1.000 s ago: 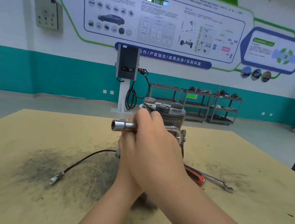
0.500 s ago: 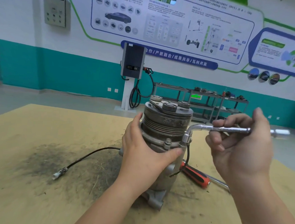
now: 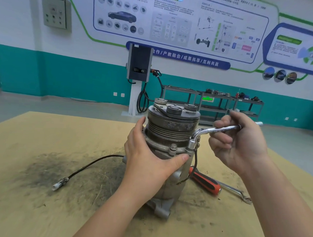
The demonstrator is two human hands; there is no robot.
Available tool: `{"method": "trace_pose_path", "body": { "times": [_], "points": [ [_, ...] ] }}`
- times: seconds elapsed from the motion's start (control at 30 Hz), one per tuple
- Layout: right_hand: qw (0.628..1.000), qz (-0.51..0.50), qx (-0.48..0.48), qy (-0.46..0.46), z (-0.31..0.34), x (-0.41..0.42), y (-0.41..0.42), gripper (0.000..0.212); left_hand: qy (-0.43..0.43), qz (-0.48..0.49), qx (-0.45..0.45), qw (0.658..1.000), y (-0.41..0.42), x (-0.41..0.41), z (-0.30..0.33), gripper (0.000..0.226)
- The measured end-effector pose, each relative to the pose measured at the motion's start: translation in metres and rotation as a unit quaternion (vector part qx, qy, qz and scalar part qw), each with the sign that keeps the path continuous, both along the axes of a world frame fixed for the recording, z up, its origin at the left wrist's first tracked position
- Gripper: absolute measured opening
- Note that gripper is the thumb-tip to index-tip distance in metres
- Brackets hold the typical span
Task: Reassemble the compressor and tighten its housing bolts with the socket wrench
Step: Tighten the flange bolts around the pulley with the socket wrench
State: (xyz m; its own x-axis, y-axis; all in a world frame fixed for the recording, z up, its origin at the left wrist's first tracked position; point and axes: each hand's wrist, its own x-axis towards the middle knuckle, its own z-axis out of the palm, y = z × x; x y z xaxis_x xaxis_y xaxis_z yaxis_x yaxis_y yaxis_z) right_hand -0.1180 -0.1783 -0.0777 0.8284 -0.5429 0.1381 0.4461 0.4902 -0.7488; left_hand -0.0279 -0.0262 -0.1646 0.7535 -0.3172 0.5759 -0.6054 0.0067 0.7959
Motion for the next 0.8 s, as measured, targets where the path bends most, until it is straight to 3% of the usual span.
{"method": "trace_pose_path", "body": {
  "times": [0.13,0.27,0.43,0.53,0.6,0.7,0.8],
  "points": [
    [0.996,0.074,-0.006,0.058,0.007,0.006,-0.005,0.049,0.004,-0.001,0.0,1.0,0.0,0.0,0.0,0.105],
    [0.996,0.064,-0.006,0.063,0.008,0.011,-0.004,0.052,0.008,-0.001,-0.003,1.0,0.0,0.001,-0.001,0.103],
    [0.998,-0.05,-0.023,-0.037,-0.004,0.002,0.012,0.055,0.022,0.002,0.009,1.0,0.0,0.002,0.002,0.111],
    [0.97,-0.188,-0.106,-0.114,-0.018,-0.012,0.036,0.054,0.027,0.0,0.015,1.0,0.001,0.002,0.002,0.112],
    [0.908,-0.301,-0.264,-0.126,-0.029,-0.021,0.062,0.051,0.031,0.005,0.013,0.999,0.001,0.001,0.002,0.111],
    [0.764,-0.372,-0.519,-0.093,-0.039,-0.017,0.096,0.046,0.048,0.011,-0.011,0.999,-0.003,0.001,0.003,0.111],
    [0.636,-0.433,-0.636,-0.064,-0.037,-0.002,0.105,0.032,0.097,-0.007,-0.053,0.994,-0.007,0.002,0.005,0.115]
  ]
}}
